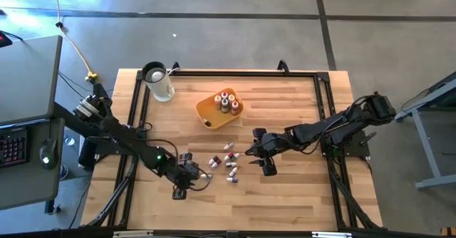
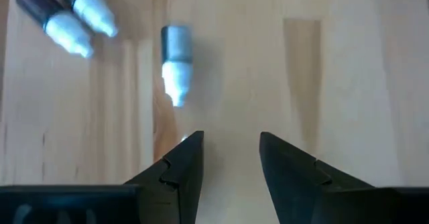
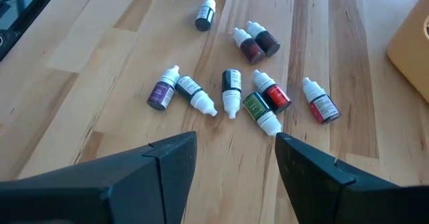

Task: Pick & Place food coloring
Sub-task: Put the small dark green food coloring bottle into the yellow bin

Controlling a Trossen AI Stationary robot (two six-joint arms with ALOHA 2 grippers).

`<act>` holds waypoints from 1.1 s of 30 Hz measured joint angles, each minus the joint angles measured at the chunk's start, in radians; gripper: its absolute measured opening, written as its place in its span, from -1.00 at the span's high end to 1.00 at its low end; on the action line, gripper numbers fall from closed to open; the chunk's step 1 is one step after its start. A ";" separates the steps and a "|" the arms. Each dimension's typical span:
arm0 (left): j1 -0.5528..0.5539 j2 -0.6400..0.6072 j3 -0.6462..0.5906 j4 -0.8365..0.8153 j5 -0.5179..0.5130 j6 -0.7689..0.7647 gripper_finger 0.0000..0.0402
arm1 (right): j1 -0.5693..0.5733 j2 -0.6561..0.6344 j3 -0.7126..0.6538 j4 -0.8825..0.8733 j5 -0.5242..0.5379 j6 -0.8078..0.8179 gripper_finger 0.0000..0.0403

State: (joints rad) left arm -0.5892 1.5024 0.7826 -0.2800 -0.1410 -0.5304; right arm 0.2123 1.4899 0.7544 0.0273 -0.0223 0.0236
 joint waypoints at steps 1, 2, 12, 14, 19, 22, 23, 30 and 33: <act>0.000 0.000 0.000 -0.025 0.000 -0.001 0.28 | 0.000 0.000 0.000 0.000 0.000 0.000 0.02; 0.000 0.000 0.000 -0.058 0.000 -0.007 0.28 | 0.000 0.000 0.000 0.000 0.000 0.000 0.02; 0.000 0.001 0.000 -0.185 -0.026 -0.076 0.28 | 0.000 0.000 0.000 0.000 0.000 0.001 0.02; 0.000 0.001 0.000 -0.187 -0.045 -0.076 0.28 | 0.000 0.000 0.000 0.000 0.000 0.001 0.02; 0.000 0.006 0.000 -0.193 -0.047 -0.023 0.28 | 0.000 0.000 0.000 0.000 0.000 0.001 0.02; 0.000 0.021 0.000 -0.203 -0.045 0.010 0.28 | 0.000 0.000 0.000 0.000 0.000 0.001 0.02; 0.000 0.028 0.000 -0.200 -0.045 0.014 0.28 | 0.000 0.000 0.000 0.000 0.000 0.001 0.02; 0.000 0.088 0.004 -0.191 -0.008 0.026 0.29 | 0.000 0.000 0.000 0.000 0.000 -0.003 0.02; 0.000 0.095 0.004 -0.192 0.009 0.026 0.35 | 0.000 0.000 0.000 0.000 0.000 -0.004 0.02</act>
State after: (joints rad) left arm -0.5892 1.5970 0.7867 -0.4716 -0.1320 -0.5041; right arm 0.2120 1.4902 0.7544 0.0269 -0.0223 0.0200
